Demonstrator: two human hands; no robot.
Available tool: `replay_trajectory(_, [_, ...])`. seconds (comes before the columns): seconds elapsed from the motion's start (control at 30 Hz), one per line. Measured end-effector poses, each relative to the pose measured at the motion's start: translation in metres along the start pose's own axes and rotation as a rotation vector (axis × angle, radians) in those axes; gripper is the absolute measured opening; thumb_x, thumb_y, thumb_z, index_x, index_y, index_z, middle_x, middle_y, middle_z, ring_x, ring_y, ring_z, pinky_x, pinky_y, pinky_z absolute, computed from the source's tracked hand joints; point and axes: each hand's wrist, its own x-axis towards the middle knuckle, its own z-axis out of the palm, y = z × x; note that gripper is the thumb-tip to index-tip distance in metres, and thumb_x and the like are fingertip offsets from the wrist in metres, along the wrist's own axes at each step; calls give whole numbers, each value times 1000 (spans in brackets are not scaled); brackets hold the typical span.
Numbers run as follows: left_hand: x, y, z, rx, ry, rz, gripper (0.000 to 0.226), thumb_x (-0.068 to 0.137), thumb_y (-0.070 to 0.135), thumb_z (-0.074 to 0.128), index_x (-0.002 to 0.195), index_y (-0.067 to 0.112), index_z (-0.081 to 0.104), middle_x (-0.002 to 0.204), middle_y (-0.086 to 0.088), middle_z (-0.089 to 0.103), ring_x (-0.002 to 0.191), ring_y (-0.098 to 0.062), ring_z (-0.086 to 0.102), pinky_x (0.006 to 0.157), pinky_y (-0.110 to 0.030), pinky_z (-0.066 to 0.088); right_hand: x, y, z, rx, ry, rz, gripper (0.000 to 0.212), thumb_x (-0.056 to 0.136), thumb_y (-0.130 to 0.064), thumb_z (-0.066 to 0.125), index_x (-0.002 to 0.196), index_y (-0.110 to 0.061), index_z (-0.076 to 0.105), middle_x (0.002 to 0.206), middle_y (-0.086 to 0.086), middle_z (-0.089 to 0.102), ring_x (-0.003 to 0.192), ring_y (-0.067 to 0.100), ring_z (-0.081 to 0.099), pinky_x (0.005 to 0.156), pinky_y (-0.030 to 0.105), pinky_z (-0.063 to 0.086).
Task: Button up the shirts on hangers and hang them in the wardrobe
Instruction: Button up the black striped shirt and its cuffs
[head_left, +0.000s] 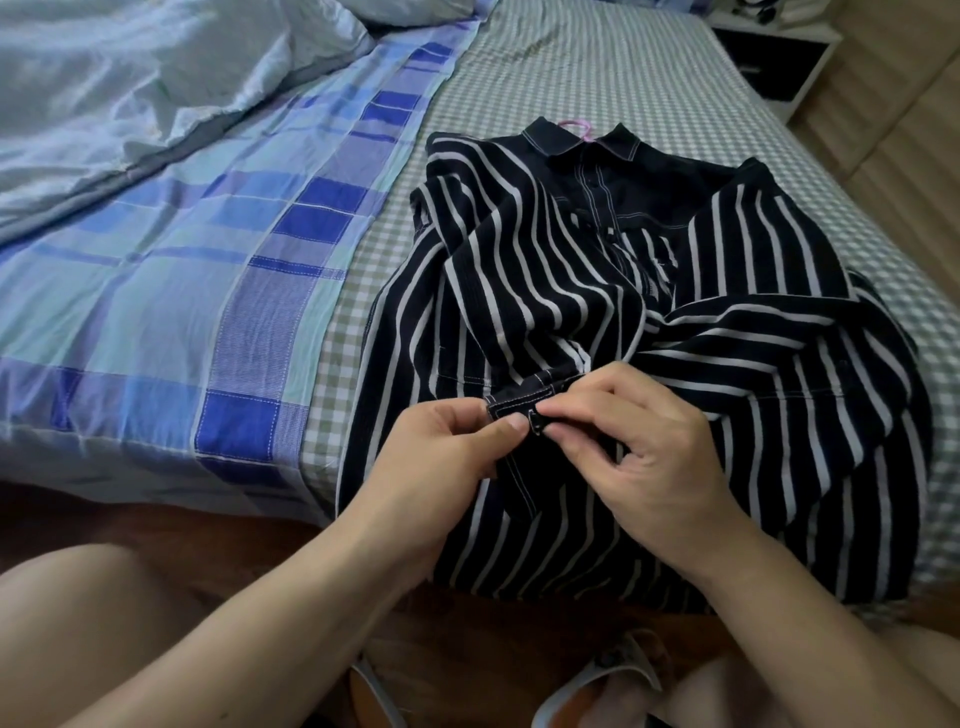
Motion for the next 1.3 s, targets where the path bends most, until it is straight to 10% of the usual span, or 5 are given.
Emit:
replay_trajectory(0.4, [1,3,-3,36,-6,-5,41,85,22,76,93,-16,65,99,-34,69,91,-36,71,103,-60,49,3,1,1,-188,-73,-108,13,98,-14,68,101,-5,76,94,-1,64,74,9,61,65,23,54])
replay_trajectory(0.63, [1,9,-6,180,-22,59,38,88,19,77,61,9,52,73,-5,47,71,-14,50,72,-29,43,1,1,2,-235,-74,-141,14,99,-13,65,96,-3,75,90,1,64,75,11,61,68,24,54])
replay_trajectory(0.97, [-2,6,0,222,-7,171,39,92,18,73,71,-8,54,71,-8,47,71,-15,46,69,-31,41,-6,-5,16,-288,116,-94,12,91,-2,66,80,2,68,80,6,60,66,14,56,62,21,50])
replay_trajectory(1.13, [-1,-1,-1,130,-13,107,27,97,20,68,97,-8,70,98,-32,70,88,-28,67,90,-54,55,-8,-7,12,12,-4,99,16,84,1,74,98,-6,70,94,-3,61,87,11,62,79,19,50])
replay_trajectory(1.3, [0,-6,-1,151,1,95,23,97,21,69,99,-2,73,98,-24,74,89,-27,74,89,-43,58,-7,-10,10,126,-81,224,22,83,-4,77,100,-15,68,96,-9,61,94,15,63,83,20,50])
